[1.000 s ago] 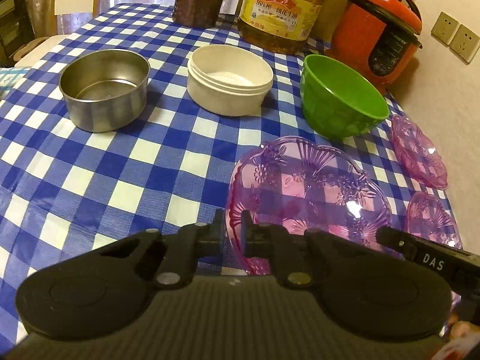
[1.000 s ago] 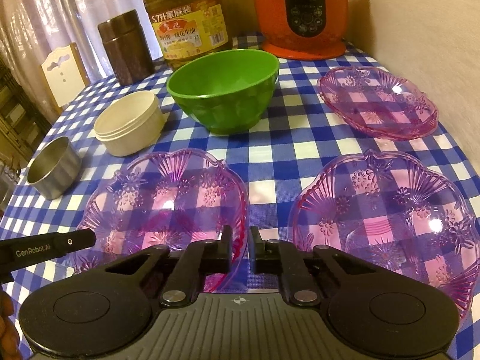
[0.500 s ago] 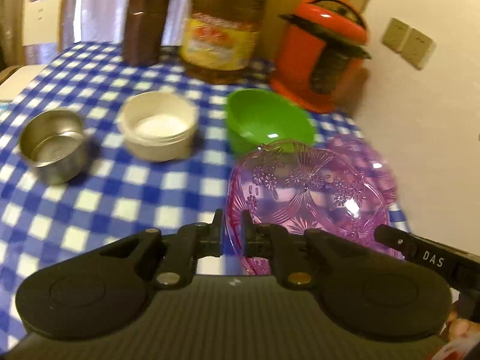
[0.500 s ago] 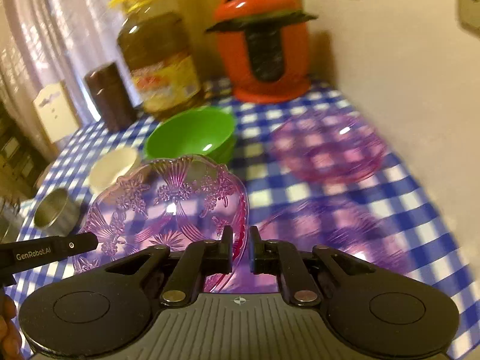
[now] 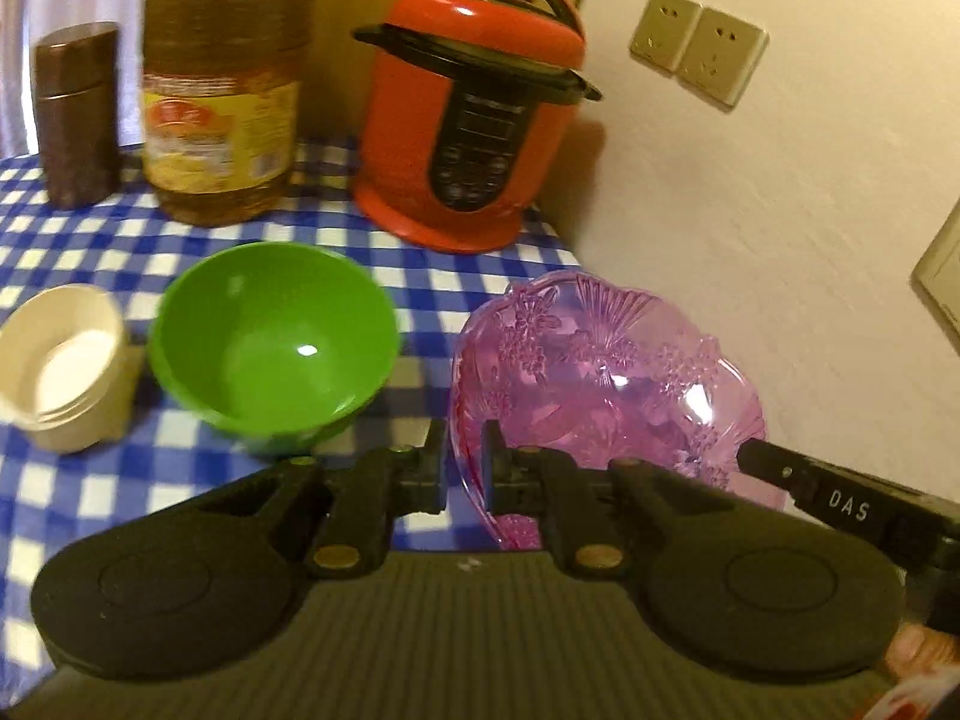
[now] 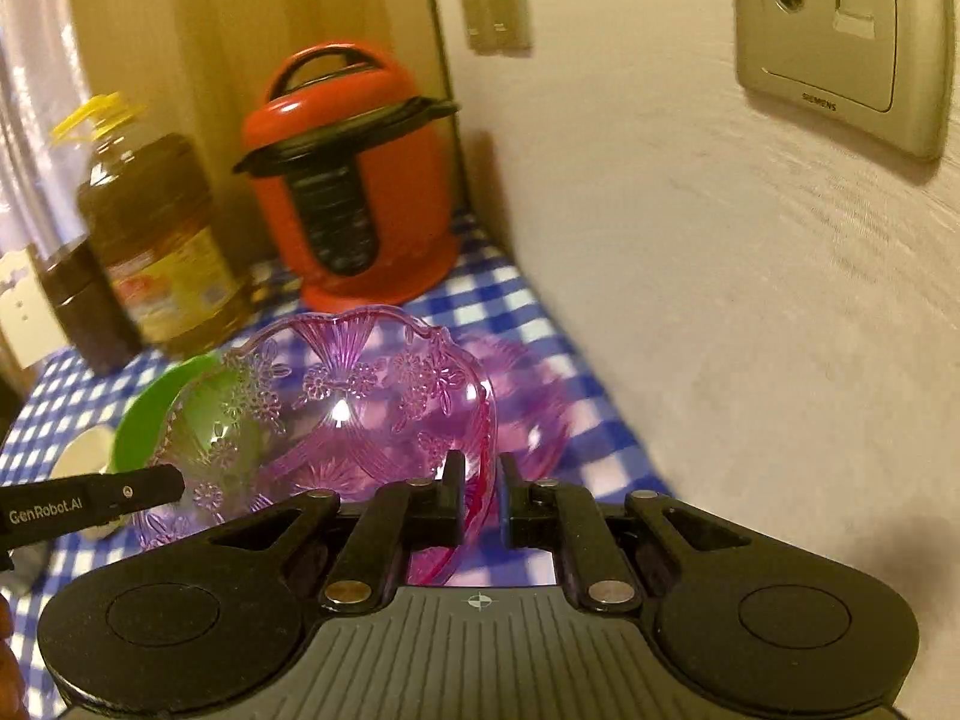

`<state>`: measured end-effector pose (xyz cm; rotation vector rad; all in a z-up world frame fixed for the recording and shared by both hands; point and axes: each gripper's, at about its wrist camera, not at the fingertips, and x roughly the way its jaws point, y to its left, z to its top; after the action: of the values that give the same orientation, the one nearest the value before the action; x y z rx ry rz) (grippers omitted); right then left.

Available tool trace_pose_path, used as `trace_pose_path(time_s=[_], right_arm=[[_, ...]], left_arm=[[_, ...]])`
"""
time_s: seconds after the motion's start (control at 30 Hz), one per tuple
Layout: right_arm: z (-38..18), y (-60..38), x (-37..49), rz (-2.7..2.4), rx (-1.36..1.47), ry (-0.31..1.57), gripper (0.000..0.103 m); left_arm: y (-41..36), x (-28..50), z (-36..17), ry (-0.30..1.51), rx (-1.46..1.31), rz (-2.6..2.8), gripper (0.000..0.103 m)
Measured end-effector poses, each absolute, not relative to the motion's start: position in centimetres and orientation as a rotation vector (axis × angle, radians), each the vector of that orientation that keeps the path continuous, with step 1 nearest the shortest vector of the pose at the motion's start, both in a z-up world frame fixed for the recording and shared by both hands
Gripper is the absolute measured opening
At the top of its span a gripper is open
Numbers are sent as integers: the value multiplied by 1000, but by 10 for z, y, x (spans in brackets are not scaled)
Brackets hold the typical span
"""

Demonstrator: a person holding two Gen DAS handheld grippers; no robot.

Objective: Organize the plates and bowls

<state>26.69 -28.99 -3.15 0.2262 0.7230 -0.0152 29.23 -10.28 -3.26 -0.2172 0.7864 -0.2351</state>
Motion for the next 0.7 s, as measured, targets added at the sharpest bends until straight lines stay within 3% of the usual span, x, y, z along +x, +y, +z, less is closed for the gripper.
trace_pose_path(time_s=[0.7], right_arm=[[-97, -331, 349, -48, 219, 754, 10]], left_arm=[[-160, 371, -88, 804, -31, -245, 11]])
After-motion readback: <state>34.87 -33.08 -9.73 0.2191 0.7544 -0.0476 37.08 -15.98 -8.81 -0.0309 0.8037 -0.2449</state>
